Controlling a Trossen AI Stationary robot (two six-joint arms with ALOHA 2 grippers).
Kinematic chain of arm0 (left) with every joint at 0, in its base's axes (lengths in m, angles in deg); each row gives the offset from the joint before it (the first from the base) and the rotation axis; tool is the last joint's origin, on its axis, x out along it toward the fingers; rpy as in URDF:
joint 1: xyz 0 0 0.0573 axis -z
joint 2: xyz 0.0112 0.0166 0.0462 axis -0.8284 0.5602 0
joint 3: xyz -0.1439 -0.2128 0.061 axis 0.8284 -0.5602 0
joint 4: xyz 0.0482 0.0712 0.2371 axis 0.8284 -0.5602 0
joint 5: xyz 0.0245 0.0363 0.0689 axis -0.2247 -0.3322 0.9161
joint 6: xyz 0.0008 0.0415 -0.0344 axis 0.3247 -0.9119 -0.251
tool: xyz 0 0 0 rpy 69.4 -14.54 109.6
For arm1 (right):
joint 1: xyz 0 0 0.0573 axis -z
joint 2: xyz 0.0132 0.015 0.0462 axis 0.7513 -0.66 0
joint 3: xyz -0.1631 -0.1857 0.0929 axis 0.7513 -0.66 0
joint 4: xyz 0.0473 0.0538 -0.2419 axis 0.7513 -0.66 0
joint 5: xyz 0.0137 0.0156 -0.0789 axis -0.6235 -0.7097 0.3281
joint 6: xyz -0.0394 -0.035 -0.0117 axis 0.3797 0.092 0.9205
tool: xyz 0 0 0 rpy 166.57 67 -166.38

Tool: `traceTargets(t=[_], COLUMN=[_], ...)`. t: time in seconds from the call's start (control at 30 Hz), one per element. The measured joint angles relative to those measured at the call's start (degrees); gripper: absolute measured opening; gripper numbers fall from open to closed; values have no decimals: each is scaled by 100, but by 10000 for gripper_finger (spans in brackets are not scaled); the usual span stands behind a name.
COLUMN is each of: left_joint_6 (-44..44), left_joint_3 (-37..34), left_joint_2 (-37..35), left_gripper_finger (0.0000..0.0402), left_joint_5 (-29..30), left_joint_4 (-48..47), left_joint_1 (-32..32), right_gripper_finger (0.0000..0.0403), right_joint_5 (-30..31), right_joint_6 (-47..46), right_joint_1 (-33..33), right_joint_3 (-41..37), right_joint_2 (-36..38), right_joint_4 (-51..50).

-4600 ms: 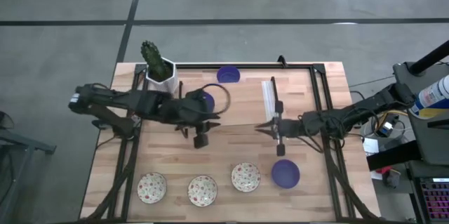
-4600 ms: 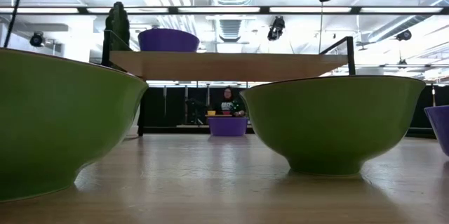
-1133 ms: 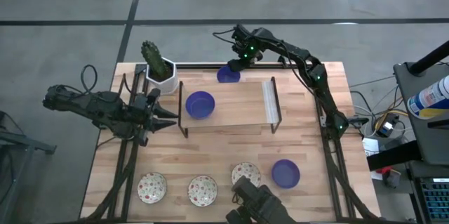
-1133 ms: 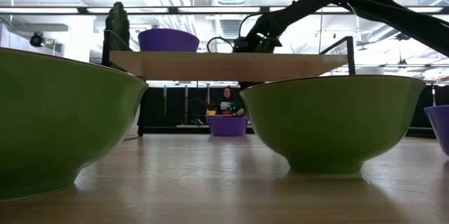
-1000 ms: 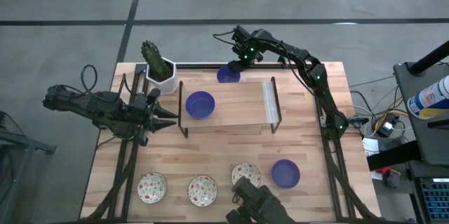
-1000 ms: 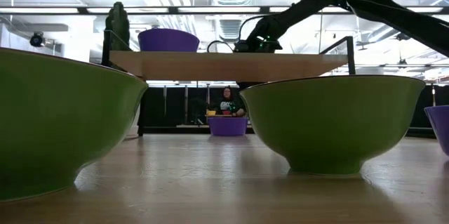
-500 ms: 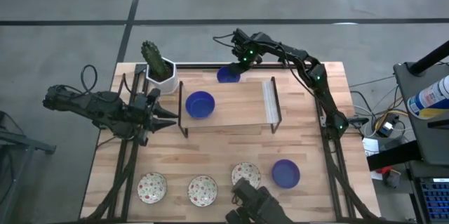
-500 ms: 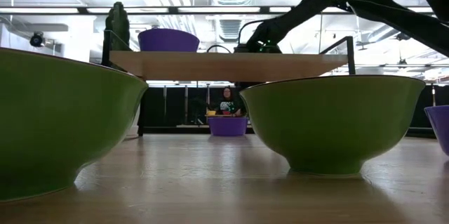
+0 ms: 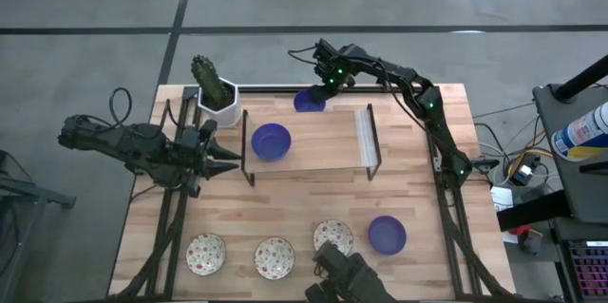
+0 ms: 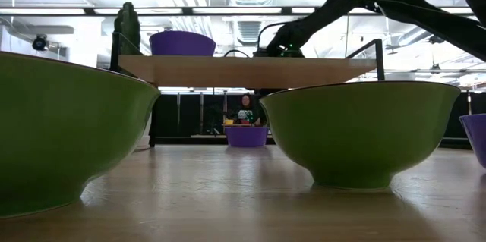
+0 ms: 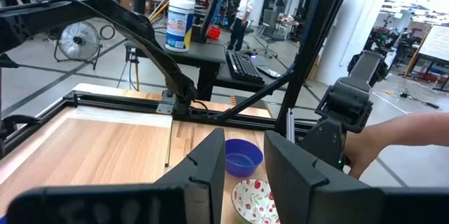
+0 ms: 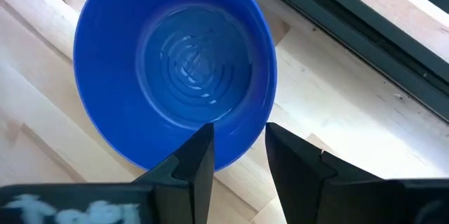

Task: Pick & Place Mini bowls
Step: Stack the top blue bowl on the blue bowl on the shelf

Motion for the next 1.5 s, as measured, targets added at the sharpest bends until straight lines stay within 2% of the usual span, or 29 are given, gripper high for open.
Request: traceTargets(t=[0.6, 0.73, 0.9, 1.03, 1.3, 1.5], left_joint_6=[4, 5, 29, 101, 253, 386], left_joint_3=[0, 0, 0, 0, 0, 0], left_joint_2=[1, 2, 17, 92, 345, 418], left_gripper_finger=[94, 94, 94, 94, 94, 94], left_joint_5=[2, 2, 2, 3, 41, 41], left_joint_4=[39, 37, 31, 19, 7, -12], left_joint_1=[0, 0, -2, -2, -4, -4], right_gripper_finger=[117, 90, 21, 10, 9, 9], right_joint_5=[0, -10, -20, -18, -15, 17], right_joint_6=[-21, -19, 137, 157, 174, 190], right_joint_1=[-11, -11, -11, -11, -11, -11], right_joint_3=[-417, -420, -420, -406, 35, 767], right_joint_2=[-2, -2, -2, -2, 10, 76], right_joint_4=[281, 323, 321, 295, 138, -403])
